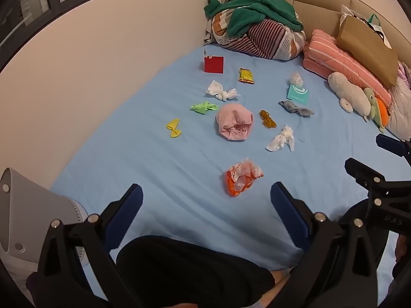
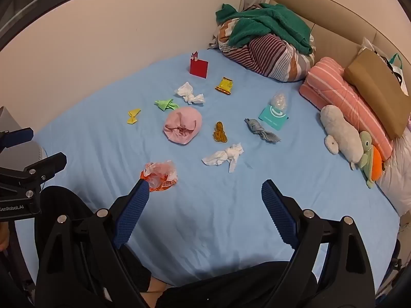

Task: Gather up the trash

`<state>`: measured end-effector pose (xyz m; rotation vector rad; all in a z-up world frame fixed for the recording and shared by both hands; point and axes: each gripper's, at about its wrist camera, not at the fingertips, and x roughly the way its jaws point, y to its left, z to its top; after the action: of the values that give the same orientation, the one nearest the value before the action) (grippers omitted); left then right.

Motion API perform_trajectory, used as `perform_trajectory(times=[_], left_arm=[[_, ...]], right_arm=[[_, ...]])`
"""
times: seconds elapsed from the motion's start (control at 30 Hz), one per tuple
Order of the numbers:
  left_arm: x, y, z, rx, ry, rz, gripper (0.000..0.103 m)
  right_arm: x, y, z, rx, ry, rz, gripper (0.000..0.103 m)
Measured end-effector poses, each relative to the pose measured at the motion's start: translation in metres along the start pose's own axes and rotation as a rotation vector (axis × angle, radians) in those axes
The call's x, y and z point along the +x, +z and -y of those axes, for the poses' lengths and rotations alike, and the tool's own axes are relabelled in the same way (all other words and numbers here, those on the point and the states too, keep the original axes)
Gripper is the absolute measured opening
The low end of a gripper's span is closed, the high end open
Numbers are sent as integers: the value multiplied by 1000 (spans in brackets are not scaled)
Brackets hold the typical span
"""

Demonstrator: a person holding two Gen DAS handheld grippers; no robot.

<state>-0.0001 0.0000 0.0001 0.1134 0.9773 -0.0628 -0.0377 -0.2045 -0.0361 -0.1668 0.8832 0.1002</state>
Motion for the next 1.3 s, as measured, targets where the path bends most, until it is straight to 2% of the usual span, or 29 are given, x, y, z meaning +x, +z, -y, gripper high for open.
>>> perform_trajectory(times=[0.6, 1.3], left_arm=[[-2, 2, 0, 3, -6, 3, 99], [-12, 5, 3, 16, -5, 14, 99]], right_arm=[[0, -8, 1, 1, -1, -1, 86], [-12, -2, 1, 1, 0, 3, 86]])
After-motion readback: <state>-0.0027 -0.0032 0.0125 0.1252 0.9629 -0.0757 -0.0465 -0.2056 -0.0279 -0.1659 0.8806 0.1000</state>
